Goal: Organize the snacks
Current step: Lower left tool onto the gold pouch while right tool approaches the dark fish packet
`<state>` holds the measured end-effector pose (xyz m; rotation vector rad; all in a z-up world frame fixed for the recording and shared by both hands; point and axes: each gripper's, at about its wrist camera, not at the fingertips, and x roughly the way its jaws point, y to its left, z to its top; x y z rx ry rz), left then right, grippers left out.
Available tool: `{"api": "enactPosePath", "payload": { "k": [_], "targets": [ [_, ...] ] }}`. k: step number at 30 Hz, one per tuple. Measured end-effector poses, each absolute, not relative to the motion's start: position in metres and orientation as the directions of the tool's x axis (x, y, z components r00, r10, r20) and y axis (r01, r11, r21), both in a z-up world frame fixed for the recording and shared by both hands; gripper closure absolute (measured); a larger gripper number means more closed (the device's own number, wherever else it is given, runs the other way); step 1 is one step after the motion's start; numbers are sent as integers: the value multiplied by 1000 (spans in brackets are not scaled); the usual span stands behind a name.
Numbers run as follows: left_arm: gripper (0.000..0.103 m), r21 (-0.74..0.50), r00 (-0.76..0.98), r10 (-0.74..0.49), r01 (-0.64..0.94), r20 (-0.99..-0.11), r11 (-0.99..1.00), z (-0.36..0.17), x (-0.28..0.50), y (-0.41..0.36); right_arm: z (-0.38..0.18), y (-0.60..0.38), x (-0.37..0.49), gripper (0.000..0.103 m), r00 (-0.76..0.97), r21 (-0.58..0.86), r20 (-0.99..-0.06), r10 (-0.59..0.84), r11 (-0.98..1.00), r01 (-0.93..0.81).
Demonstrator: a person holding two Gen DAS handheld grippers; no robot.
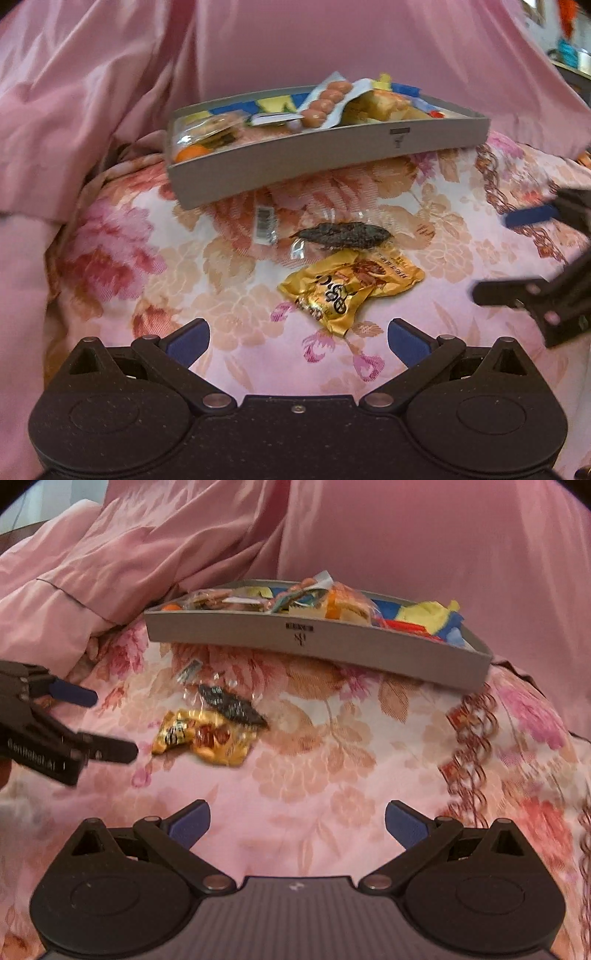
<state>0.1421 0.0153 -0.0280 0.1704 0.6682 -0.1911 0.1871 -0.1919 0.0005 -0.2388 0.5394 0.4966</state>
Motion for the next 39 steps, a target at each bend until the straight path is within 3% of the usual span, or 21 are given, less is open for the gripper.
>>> {"api": "enactPosePath", "payload": {
  "k": [8, 21, 25, 28, 39],
  "targets": [
    [1, 179, 765, -176, 356, -619, 917, -32, 150, 15, 8, -161, 232, 7, 705, -119, -504, 499, 768, -629],
    [1, 170, 740, -212, 404, -638, 899, -39, 150, 21, -5, -110, 259, 21, 674, -207, -492, 551, 678, -705],
    [1, 188, 743, -222, 425, -632, 885, -39, 152, 18, -6, -111, 263, 37, 686, -203, -494, 534, 697, -688],
    [1, 194, 745, -234, 437, -624, 878, -38, 156, 14, -5, -118, 264, 43, 689, -203, -494, 530, 701, -684],
    [1, 252, 725, -288, 537, -626, 805, -34, 185, -11, -4, -164, 264, 46, 705, -154, -532, 468, 766, -624]
  ]
}}
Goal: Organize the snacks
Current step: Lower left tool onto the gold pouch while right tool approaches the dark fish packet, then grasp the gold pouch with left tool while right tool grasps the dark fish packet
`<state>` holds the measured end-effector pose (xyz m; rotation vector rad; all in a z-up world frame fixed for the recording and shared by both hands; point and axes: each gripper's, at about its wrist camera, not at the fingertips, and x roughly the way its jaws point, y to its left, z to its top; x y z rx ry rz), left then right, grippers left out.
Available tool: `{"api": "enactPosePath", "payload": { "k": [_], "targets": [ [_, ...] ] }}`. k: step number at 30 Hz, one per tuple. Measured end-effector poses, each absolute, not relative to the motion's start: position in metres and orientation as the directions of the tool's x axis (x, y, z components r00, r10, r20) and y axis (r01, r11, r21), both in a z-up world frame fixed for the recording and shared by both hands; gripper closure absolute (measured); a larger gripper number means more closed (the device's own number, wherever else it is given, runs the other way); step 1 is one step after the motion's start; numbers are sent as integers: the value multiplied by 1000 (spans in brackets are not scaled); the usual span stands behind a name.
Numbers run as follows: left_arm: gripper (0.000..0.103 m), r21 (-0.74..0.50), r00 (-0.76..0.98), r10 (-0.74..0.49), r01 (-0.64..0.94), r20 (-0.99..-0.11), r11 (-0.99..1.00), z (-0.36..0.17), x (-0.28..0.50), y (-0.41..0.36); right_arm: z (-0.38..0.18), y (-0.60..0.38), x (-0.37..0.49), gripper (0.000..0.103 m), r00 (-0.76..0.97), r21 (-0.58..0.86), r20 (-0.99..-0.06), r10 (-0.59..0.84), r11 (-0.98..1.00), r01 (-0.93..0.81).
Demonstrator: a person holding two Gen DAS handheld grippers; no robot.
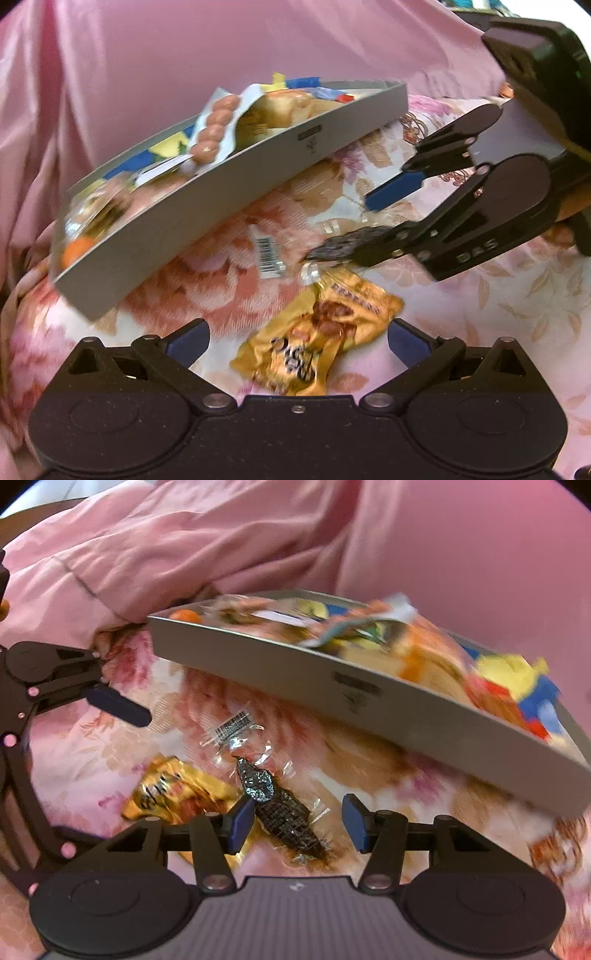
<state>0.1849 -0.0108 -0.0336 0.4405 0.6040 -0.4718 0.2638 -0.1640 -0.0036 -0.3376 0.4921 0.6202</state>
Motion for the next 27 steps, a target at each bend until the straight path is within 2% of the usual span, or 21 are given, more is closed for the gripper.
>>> {"api": "enactPosePath", "payload": {
  "k": [6, 12, 23, 27],
  "targets": [
    [2, 253, 681, -306, 591, -665, 766, -41, 198, -24, -4, -197, 265, 46, 712, -106, -563, 420, 818, -566],
    [10, 191, 630, -306, 596, -714, 780, -42, 203, -25, -6, -211, 267, 45, 698, -62, -589, 407, 838, -541],
    [38, 88, 600, -249, 474, -761, 876, -36, 182, -17, -6, -219, 262, 45, 665, 20, -640, 385, 873, -487],
    [39, 72, 612, -226, 423, -758, 904, -36, 173, -15, -10, -223, 248, 45, 660, 36, -649, 379, 881, -472]
  ]
}}
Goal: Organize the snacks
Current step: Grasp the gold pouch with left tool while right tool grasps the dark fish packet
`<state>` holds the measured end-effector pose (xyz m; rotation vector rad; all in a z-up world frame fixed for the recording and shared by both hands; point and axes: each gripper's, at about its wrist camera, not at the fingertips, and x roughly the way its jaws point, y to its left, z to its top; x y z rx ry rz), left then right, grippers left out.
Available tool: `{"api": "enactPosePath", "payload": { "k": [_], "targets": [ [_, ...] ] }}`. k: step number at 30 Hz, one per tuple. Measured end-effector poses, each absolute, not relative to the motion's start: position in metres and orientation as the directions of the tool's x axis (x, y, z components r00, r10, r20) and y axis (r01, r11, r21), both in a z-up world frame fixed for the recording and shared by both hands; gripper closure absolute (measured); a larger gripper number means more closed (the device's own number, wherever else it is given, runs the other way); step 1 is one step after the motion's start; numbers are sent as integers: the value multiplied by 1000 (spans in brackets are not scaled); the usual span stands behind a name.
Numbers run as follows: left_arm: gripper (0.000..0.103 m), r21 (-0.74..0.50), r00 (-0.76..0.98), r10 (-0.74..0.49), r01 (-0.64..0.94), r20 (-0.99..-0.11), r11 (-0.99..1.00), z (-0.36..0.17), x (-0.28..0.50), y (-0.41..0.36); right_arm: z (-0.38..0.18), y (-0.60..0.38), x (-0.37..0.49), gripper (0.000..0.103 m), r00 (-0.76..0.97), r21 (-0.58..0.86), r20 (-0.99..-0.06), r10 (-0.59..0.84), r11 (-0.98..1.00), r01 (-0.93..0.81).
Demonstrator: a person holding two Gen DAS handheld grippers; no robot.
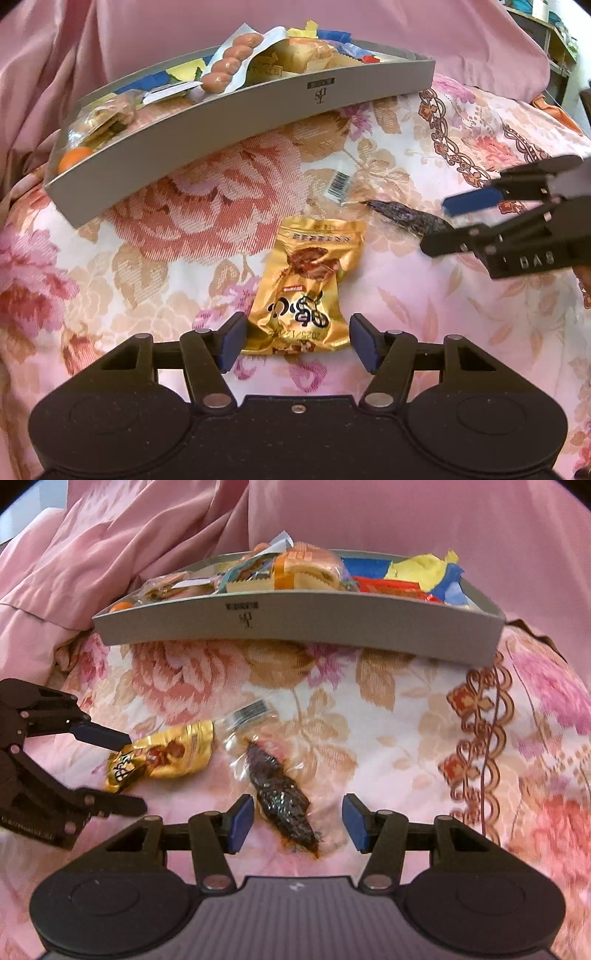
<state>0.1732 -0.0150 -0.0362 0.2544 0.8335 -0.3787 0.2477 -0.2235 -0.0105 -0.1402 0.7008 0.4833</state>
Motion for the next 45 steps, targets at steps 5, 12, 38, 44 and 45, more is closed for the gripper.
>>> {"api": "enactPosePath", "payload": {
  "k": [5, 12, 38, 44, 45],
  "targets": [
    [23, 105, 633, -199, 409, -748, 907, -34, 174, -14, -15, -222, 232, 40, 673, -6, -640, 370, 874, -487],
    [17, 100, 620, -205, 420, -758, 902, -39, 191, -20, -17, -219, 236, 22, 679, -10, -616, 398, 859, -513],
    [49, 68, 634, -161, 322, -756, 944, -44, 126, -26, -28, -222, 188, 53, 682, 43, -586, 437, 857, -513],
    [48, 43, 624, -172, 313, -762, 949, -42, 142, -25, -26, -215, 193, 48, 677, 38, -599, 428, 859, -510],
    [49, 37, 623, -174, 310, -762, 950, -42, 143, -25, -26, -214, 196, 47, 673, 50, -601, 431, 860, -507]
  ]
}}
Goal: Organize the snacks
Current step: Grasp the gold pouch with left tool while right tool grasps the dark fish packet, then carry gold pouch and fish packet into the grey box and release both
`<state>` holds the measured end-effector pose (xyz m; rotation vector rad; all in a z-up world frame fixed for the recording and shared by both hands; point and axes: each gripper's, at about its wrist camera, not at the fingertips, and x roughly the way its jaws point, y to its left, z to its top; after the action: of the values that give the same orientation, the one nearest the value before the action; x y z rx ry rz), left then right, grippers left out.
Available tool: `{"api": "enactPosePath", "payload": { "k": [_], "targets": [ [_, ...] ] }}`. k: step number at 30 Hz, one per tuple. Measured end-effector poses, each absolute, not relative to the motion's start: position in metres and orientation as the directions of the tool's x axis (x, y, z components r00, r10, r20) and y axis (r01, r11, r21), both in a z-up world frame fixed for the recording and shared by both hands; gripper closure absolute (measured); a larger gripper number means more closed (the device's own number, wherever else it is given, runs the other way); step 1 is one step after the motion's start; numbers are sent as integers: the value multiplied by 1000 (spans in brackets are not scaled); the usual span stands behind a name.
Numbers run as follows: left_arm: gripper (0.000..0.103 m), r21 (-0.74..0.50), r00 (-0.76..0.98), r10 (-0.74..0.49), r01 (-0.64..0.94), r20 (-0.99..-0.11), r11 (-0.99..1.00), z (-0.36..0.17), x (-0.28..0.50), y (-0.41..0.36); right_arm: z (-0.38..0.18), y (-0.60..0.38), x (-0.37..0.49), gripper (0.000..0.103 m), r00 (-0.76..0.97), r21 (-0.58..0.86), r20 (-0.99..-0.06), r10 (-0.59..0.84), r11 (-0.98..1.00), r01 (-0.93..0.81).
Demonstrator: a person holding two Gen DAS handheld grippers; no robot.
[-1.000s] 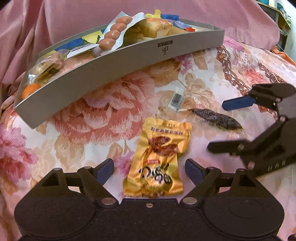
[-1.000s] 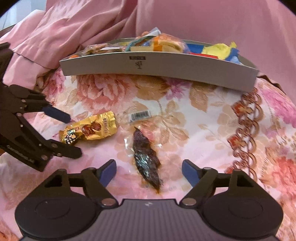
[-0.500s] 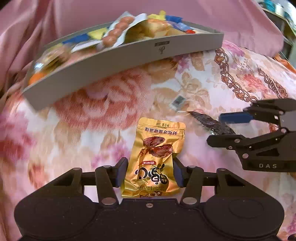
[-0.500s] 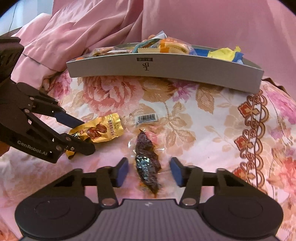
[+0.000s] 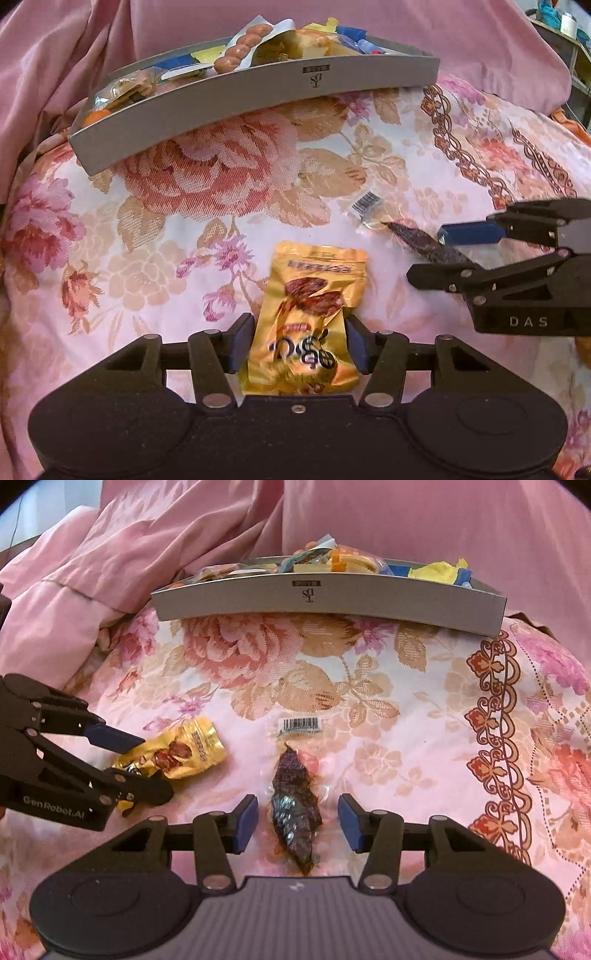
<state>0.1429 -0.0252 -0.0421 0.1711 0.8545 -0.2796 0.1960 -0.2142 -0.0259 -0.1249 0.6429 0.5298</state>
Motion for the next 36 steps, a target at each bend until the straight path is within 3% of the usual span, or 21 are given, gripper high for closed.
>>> {"api": "enactPosePath", "payload": {
  "k": [2, 4, 10, 18, 25, 36],
  "targets": [
    [51, 28, 621, -176, 304, -764, 952, -42, 143, -25, -27, -215, 198, 47, 671, 72, -599, 437, 864, -498],
    [52, 28, 623, -175, 302, -763, 953, -41, 142, -26, -28, -215, 196, 53, 677, 69, -593, 437, 865, -498],
    [54, 22, 634, -161, 271, -756, 962, -37, 134, -27, -27, -213, 186, 53, 691, 33, -582, 428, 862, -506],
    [54, 88, 698, -132, 270, -704, 959, -26, 122, -33, -25, -204, 167, 53, 742, -144, -546, 389, 829, -540],
    [54, 87, 719, -120, 245, -684, 966, -18, 124, -35, -22, -203, 160, 53, 779, -213, -502, 375, 820, -532],
    [53, 90, 769, -115, 219, -628, 971, 9, 138, -35, 3, -212, 159, 53, 852, -255, -367, 374, 840, -478]
  ]
}}
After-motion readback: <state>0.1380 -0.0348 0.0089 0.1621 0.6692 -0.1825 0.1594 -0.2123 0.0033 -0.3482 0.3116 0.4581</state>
